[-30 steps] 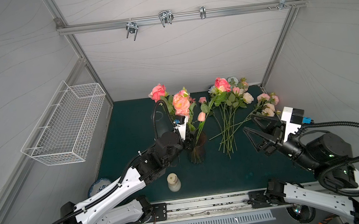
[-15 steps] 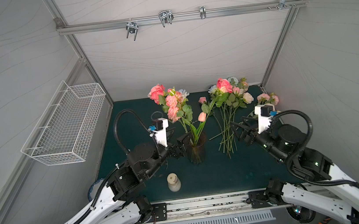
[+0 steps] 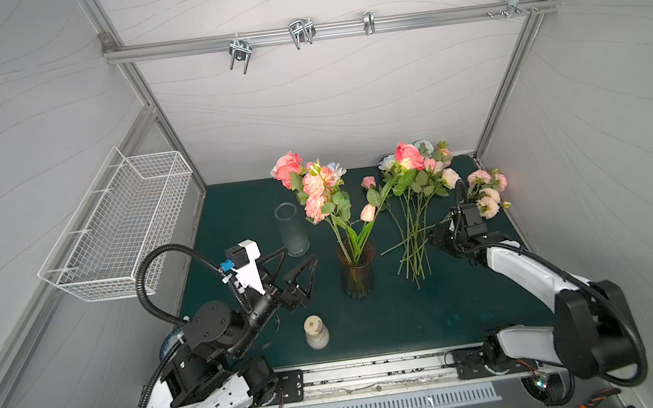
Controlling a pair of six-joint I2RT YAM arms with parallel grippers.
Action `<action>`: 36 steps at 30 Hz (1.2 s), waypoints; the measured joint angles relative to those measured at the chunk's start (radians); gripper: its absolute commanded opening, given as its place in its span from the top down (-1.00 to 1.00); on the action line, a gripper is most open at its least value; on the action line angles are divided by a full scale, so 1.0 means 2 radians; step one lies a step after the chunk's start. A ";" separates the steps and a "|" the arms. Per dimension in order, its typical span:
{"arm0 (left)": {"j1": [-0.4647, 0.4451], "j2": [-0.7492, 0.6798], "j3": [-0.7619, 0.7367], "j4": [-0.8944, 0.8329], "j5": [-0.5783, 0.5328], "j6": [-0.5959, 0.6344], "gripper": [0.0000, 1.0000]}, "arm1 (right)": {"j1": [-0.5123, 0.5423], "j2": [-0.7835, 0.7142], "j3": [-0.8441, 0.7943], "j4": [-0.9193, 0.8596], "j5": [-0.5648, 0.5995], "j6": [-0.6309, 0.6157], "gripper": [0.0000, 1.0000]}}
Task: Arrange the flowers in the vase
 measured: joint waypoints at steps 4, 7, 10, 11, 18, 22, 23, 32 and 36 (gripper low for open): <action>0.000 -0.016 -0.009 -0.022 -0.002 -0.008 -0.98 | -0.012 0.082 0.052 0.023 -0.004 0.018 -0.02; 0.000 -0.026 -0.009 -0.028 -0.006 -0.011 -0.98 | -0.017 0.121 0.089 0.032 -0.003 0.030 0.06; 0.000 -0.032 -0.011 -0.030 -0.009 -0.014 -0.98 | -0.021 0.148 0.112 0.038 -0.004 0.045 0.13; 0.000 -0.033 -0.013 -0.030 -0.010 -0.014 -0.98 | -0.023 0.157 0.118 0.039 -0.004 0.052 0.14; 0.000 -0.034 -0.018 -0.039 -0.016 -0.014 -0.98 | -0.026 0.205 0.142 0.037 -0.005 0.095 0.25; 0.000 -0.034 -0.018 -0.041 -0.021 -0.014 -0.98 | -0.026 0.212 0.144 0.036 -0.005 0.118 0.31; 0.000 -0.034 -0.018 -0.042 -0.022 -0.014 -0.98 | -0.026 0.212 0.144 0.036 -0.005 0.124 0.31; 0.000 -0.034 -0.018 -0.043 -0.026 -0.014 -0.98 | -0.031 0.224 0.150 0.036 -0.012 0.145 0.49; 0.000 -0.034 -0.018 -0.044 -0.028 -0.014 -0.98 | -0.038 0.246 0.156 0.034 -0.020 0.145 0.87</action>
